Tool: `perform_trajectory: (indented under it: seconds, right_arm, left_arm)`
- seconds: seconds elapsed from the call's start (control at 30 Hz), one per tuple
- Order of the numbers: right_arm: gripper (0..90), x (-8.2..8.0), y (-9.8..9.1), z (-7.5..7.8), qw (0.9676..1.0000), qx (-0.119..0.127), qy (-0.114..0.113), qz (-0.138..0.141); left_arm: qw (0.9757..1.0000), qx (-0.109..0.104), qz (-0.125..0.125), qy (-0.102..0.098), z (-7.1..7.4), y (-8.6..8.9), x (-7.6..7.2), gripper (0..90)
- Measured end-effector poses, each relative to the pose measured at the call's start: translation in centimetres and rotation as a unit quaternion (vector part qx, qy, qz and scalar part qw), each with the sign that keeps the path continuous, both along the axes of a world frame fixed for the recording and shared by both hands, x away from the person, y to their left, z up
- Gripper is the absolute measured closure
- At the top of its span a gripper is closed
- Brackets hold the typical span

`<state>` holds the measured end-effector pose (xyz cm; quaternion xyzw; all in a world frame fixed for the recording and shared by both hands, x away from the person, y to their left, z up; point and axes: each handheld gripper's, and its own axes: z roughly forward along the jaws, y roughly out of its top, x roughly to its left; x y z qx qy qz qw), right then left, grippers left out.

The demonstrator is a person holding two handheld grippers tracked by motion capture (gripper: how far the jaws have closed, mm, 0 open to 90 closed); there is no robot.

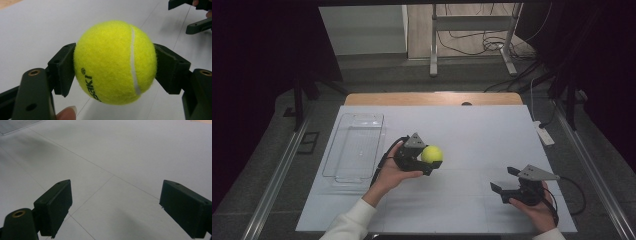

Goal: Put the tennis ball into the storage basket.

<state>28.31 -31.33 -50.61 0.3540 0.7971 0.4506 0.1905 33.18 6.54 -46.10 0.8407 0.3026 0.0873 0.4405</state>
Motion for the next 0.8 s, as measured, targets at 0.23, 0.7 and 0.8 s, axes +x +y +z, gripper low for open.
perform_trajectory:
  seconds: [0.23,0.7,0.8]
  right_arm:
    - [11.2,0.0,0.0,0.0,1.0,0.001,0.0,0.0]
    - [11.2,0.0,0.0,0.0,1.0,0.0,0.0,0.0]
    - [11.2,0.0,0.0,0.0,1.0,0.001,0.0,-0.001]
  left_arm:
    - [0.9998,-0.015,0.007,-0.009,0.5,0.6,-0.1,26.9]
    - [0.9987,-0.042,0.015,-0.026,1.8,1.4,-0.4,26.9]
    - [0.9982,-0.051,0.015,-0.026,2.2,1.6,-0.5,26.9]
